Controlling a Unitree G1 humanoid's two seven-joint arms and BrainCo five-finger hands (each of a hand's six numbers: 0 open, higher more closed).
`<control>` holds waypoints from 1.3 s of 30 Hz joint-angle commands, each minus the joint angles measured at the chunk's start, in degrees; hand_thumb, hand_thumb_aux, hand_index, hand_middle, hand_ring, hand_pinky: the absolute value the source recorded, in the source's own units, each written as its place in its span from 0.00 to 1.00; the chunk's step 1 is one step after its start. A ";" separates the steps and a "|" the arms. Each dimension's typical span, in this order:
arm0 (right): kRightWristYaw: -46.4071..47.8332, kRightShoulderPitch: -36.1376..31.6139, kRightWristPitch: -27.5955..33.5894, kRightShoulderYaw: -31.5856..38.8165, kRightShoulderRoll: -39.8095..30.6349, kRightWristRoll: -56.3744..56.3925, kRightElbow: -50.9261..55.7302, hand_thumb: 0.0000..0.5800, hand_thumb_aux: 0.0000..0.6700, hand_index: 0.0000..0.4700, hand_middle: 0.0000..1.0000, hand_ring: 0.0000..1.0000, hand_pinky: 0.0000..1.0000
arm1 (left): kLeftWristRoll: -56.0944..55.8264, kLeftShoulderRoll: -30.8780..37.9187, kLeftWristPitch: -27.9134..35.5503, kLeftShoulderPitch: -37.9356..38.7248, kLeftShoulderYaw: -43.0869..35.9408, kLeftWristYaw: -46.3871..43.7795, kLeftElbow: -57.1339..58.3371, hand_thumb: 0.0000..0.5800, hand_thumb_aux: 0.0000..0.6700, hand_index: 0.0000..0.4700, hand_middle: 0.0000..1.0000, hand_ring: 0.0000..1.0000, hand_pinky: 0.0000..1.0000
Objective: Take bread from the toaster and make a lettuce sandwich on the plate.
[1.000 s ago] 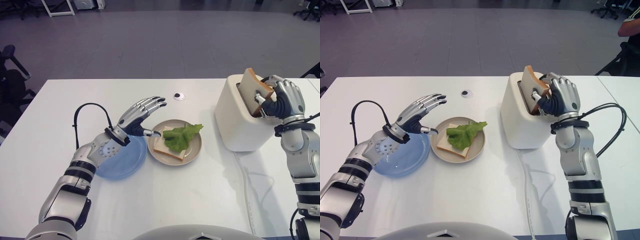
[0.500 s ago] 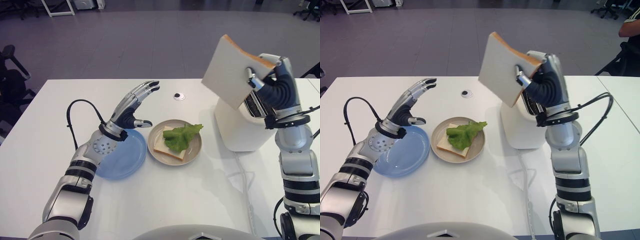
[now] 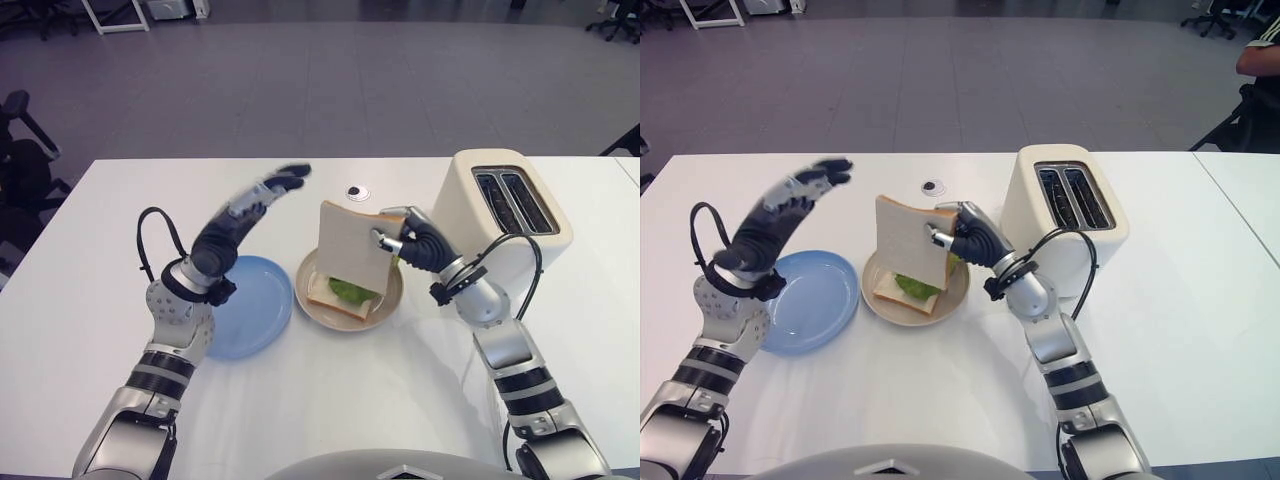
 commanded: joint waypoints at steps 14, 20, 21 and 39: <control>-2.02 -2.66 -5.78 1.66 1.96 -4.05 16.32 1.00 1.00 1.00 1.00 1.00 1.00 | 49.89 -2.96 -3.34 -3.78 0.43 6.69 24.72 0.00 0.00 0.00 0.00 0.00 0.00; -2.32 -2.51 -5.96 1.83 1.78 -4.89 15.70 0.86 0.63 0.63 1.00 1.00 1.00 | 60.13 -2.10 -2.65 -5.38 -2.09 15.80 28.19 0.00 0.00 0.00 0.00 0.00 0.00; -2.88 -2.61 -5.95 1.61 1.78 -5.10 15.40 0.00 0.00 0.00 0.98 0.98 0.98 | 60.68 -1.93 -2.84 -5.40 -2.56 16.50 28.31 0.00 0.00 0.00 0.00 0.00 0.00; -10.88 -4.37 -8.74 -11.69 5.76 5.97 7.75 0.00 0.00 0.00 0.00 0.00 0.00 | 59.15 -0.87 -5.06 -5.98 -5.50 20.70 28.00 0.00 0.00 0.00 0.00 0.00 0.00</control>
